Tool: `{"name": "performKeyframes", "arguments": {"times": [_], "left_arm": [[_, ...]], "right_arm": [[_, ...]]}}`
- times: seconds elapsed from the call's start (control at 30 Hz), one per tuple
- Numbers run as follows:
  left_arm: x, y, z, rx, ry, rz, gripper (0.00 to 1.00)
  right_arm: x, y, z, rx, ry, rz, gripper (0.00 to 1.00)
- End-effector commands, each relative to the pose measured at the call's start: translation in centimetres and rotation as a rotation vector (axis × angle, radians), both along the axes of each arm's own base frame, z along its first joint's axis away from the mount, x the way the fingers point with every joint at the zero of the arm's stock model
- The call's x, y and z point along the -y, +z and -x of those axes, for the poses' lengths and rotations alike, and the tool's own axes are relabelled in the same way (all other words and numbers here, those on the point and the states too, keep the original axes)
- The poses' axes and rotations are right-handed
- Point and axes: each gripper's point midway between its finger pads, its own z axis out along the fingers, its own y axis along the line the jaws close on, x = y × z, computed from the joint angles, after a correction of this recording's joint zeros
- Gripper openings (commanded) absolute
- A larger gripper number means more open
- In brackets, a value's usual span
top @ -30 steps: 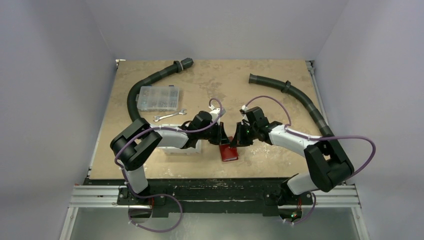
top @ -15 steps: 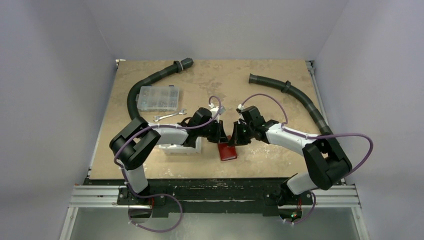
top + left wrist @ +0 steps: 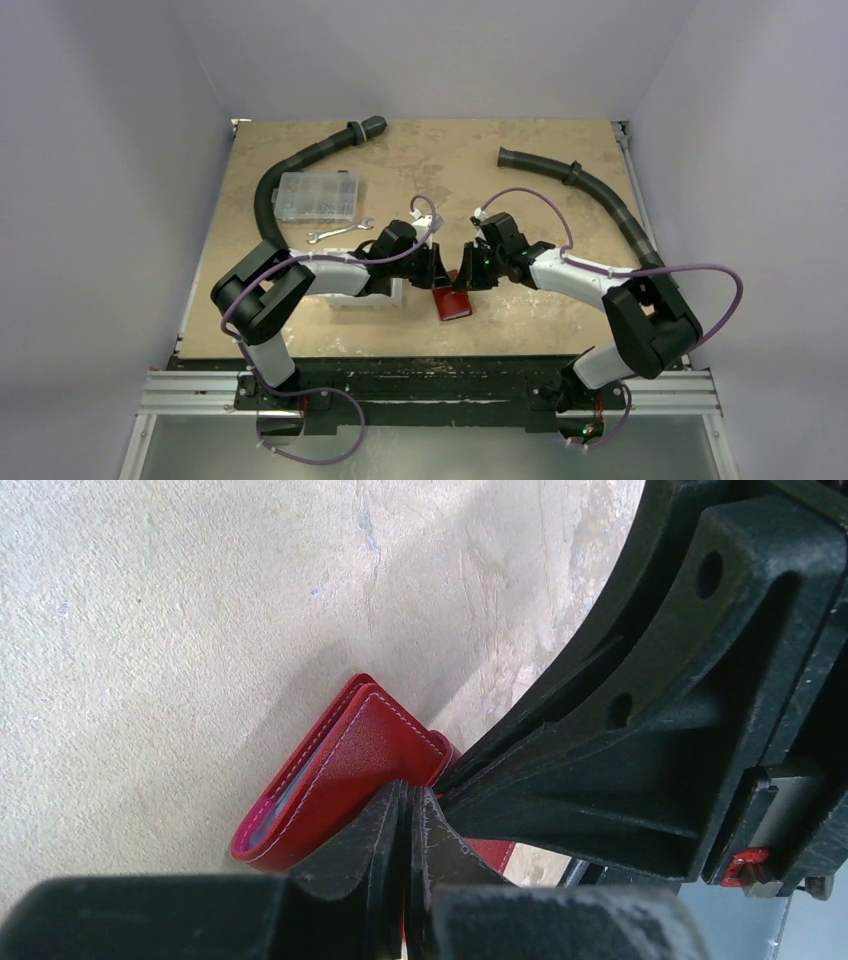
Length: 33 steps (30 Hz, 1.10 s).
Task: Put the credit cards into the card holder
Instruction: Close the card holder at the center of the board.
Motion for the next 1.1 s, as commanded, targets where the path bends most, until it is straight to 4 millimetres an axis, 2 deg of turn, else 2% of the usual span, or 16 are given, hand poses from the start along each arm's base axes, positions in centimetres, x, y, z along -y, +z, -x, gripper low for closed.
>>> {"name": "performKeyframes", "arguments": {"times": [0.0, 0.47, 0.57, 0.7, 0.77, 0.83, 1.07], "left_arm": [[-1.99, -3.03, 1.54, -0.061, 0.012, -0.085, 0.0], [-1.99, -2.55, 1.52, -0.047, 0.008, -0.076, 0.0], [-1.98, -2.66, 1.62, -0.051, 0.008, -0.072, 0.0], [-1.86, -2.73, 1.69, -0.056, 0.006, -0.065, 0.0], [-1.83, -2.79, 1.71, -0.056, 0.004, -0.065, 0.0], [-1.85, -2.78, 1.67, -0.055, 0.005, -0.065, 0.0], [-1.81, -2.79, 1.68, -0.055, 0.003, -0.063, 0.0]], "right_arm": [[-1.15, -0.33, 0.99, -0.034, 0.0, -0.071, 0.15], [-1.14, -0.8, 1.64, -0.057, -0.008, -0.097, 0.26], [-1.05, -0.8, 1.66, -0.052, -0.003, -0.096, 0.26], [-1.16, -0.72, 1.71, -0.042, 0.015, -0.11, 0.22], [-1.22, -0.75, 1.72, -0.04, 0.021, -0.116, 0.15], [-1.33, -0.63, 1.72, -0.036, 0.025, -0.13, 0.02], [-1.59, -0.36, 1.67, -0.03, 0.067, -0.13, 0.0]]}}
